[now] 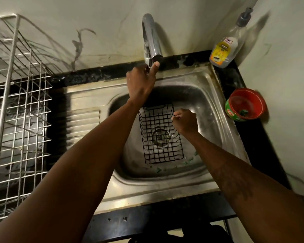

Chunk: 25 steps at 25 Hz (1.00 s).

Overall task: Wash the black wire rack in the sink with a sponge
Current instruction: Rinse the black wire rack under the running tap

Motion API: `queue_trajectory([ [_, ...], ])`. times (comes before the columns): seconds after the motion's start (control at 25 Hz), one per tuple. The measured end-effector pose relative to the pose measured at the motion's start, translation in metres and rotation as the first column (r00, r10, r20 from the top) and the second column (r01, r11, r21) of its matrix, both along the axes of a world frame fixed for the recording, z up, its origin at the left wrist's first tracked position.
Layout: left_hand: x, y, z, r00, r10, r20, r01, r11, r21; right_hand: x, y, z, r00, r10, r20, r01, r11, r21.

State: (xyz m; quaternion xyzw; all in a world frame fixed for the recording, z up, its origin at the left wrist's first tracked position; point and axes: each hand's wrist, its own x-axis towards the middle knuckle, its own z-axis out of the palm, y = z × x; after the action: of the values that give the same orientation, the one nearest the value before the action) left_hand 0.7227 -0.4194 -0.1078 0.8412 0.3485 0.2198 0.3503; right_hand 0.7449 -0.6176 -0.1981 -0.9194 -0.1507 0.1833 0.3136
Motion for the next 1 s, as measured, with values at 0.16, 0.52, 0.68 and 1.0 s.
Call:
queue_trajectory([
  [0.16,0.007,0.004,0.007,0.997,0.075,-0.017,-0.074,0.996,0.04,-0.003,0.0,-0.001,1.0,-0.006,-0.001,0.006,1.0,0.03],
  [0.52,0.005,-0.003,0.019,0.932,0.362,-0.011,-0.143,0.341,-0.929,-0.007,0.004,-0.003,1.0,-0.024,0.004,0.024,0.998,0.053],
  [0.68,-0.021,0.0,0.011,0.962,0.257,-0.095,-0.24,0.62,-0.747,-0.006,0.004,-0.005,0.999,-0.032,-0.019,0.033,0.997,0.072],
  [1.0,-0.116,-0.044,-0.081,0.834,-0.16,-0.529,-0.063,0.923,-0.379,-0.004,0.026,-0.026,0.987,0.01,0.16,-0.042,0.98,0.197],
])
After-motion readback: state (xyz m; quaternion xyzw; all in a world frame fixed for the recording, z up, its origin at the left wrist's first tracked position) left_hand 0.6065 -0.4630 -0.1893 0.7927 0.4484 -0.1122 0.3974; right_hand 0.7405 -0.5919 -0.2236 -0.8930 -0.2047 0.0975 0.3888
